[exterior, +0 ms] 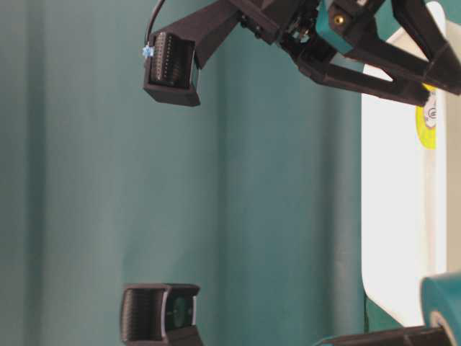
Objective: Put the tape alternately from left to right into the white case.
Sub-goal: 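Lift the teal tape and place it in the tray's upper left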
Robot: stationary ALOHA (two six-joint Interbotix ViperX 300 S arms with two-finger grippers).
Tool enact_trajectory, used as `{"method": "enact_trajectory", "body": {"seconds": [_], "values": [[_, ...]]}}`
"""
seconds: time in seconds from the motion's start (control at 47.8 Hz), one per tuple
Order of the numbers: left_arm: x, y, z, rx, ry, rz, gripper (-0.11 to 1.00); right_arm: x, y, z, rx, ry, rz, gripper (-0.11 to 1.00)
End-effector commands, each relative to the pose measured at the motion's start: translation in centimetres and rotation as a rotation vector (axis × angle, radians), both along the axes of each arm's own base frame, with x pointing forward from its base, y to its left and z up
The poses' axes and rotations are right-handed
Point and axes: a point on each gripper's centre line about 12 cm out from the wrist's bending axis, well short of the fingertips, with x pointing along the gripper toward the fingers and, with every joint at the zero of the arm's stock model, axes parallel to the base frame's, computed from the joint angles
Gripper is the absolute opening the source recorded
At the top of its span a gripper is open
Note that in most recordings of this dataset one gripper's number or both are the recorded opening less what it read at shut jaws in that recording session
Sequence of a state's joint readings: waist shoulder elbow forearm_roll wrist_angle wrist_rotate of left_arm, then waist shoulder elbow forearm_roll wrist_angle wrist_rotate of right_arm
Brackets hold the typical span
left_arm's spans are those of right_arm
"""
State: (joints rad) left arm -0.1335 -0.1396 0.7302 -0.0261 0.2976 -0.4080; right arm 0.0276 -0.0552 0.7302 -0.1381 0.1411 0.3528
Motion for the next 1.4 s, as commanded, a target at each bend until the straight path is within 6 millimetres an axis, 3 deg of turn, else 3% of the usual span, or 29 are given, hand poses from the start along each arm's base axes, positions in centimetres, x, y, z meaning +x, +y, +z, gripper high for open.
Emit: {"method": "enact_trajectory", "body": {"seconds": [0.0,0.356,0.648,1.067,1.38], "values": [[0.4,0.0,1.7,-0.003,-0.054,-0.001,-0.04,0.3,0.1,0.8,0.000,-0.026,0.005,0.76],[0.4,2.6,2.0,0.089,-0.072,-0.031,-0.04,0.4,0.1,0.9,-0.002,-0.029,0.007,0.75],[0.2,7.2,3.0,0.160,-0.101,0.030,-0.04,0.4,0.1,0.9,-0.001,-0.028,0.005,0.75],[-0.4,14.4,3.0,0.294,-0.105,0.111,-0.04,0.3,0.1,0.8,-0.001,-0.025,0.005,0.75],[-0.7,18.4,1.5,0.344,-0.101,0.179,-0.04,0.3,0.1,0.8,-0.001,-0.026,0.006,0.75]]}}
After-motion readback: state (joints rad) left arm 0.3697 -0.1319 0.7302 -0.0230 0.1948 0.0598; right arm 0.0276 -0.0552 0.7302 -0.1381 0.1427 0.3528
